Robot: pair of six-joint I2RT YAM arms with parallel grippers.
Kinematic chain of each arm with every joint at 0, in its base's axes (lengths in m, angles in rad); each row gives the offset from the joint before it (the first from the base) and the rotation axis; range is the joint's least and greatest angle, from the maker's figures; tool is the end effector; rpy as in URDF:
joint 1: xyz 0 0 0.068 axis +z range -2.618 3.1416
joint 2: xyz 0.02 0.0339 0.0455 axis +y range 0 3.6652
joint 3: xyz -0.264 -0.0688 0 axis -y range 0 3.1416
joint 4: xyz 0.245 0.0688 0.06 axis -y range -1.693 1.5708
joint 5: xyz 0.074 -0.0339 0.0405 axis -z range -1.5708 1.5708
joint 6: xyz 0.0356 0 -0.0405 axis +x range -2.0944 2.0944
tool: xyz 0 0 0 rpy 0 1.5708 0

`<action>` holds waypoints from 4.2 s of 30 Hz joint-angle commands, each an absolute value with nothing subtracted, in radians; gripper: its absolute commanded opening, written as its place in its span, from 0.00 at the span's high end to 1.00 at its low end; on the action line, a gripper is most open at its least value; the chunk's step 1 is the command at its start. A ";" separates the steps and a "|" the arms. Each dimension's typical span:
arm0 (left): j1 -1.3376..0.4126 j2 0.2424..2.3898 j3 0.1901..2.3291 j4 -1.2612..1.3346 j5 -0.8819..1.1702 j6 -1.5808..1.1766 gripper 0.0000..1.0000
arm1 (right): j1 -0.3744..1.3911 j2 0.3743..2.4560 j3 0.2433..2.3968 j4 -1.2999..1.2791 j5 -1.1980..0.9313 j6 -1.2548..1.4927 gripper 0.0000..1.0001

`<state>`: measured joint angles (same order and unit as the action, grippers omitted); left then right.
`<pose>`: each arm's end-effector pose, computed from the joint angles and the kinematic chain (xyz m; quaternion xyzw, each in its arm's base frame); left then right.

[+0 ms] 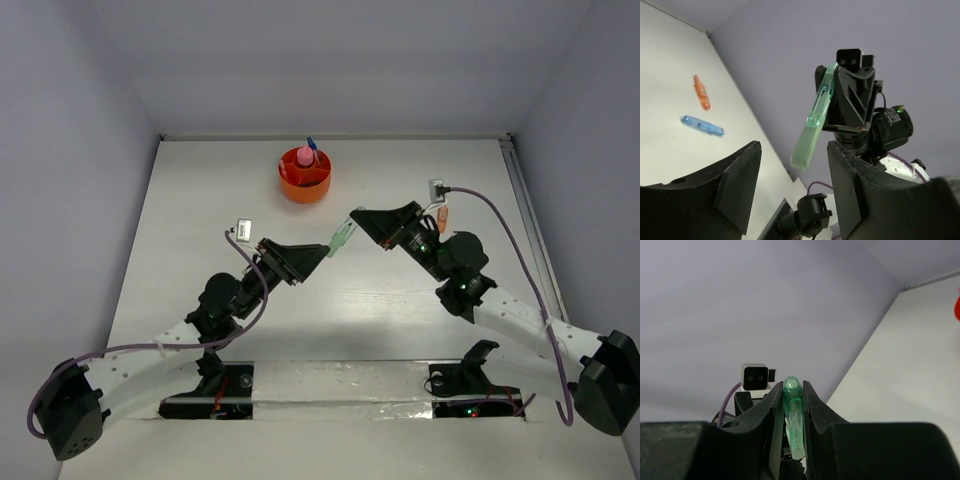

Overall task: Sort the stationery into containers
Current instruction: Close the pen cap on the pen.

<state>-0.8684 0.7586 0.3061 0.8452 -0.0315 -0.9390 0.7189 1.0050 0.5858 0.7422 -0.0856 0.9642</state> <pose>0.1147 -0.1338 0.2839 -0.0327 0.5547 -0.6477 0.5212 0.1714 0.1541 0.3262 0.0369 0.5835 0.6213 0.5216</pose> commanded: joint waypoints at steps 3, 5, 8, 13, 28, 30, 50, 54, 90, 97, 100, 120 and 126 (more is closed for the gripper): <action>-0.864 0.807 0.299 1.051 0.037 -0.966 0.50 | 0.712 1.019 0.621 0.802 -0.090 0.972 1.00; -0.864 0.815 0.298 1.066 0.038 -0.969 0.51 | 0.712 1.031 0.620 0.815 -0.097 0.979 1.00; -0.864 0.813 0.295 1.089 0.040 -0.968 0.52 | 0.712 1.034 0.614 0.815 -0.092 0.980 1.00; -0.864 0.818 0.295 1.095 0.055 -0.974 0.56 | 0.712 1.038 0.609 0.825 -0.078 0.982 1.00; -0.864 0.856 0.279 1.109 0.080 -0.996 0.59 | 0.703 1.049 0.617 0.856 -0.087 0.994 1.00; -0.864 0.857 0.273 1.123 0.083 -1.000 0.60 | 0.703 1.043 0.614 0.853 -0.083 0.992 1.00; -0.864 0.759 0.299 1.048 0.046 -0.902 1.00 | 0.703 1.101 0.607 0.821 -0.205 1.041 1.00; -0.864 0.764 0.308 1.065 0.071 -0.874 1.00 | 0.703 1.146 0.587 0.887 -0.236 1.088 1.00; -0.864 0.942 0.460 1.221 -0.031 -0.716 1.00 | 0.816 1.183 0.592 0.632 -0.322 0.951 1.00; -0.864 0.945 0.483 1.203 -0.041 -0.692 1.00 | 0.834 1.138 0.583 0.562 -0.296 0.882 1.00; -0.864 0.942 0.517 1.178 -0.040 -0.658 1.00 | 0.844 1.156 0.575 0.558 -0.304 0.874 1.00; -0.864 1.013 0.707 0.855 0.009 -0.506 0.83 | 0.904 1.091 0.673 0.345 -0.267 0.726 1.00; -0.864 0.818 0.504 0.721 -0.097 -0.595 0.25 | 0.780 1.126 0.811 0.377 -0.209 0.673 1.00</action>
<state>-0.8623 0.9340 0.5610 0.6533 -0.0311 -0.5446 0.8059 1.0733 0.7456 0.5121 -0.1047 0.7235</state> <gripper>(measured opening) 0.716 0.234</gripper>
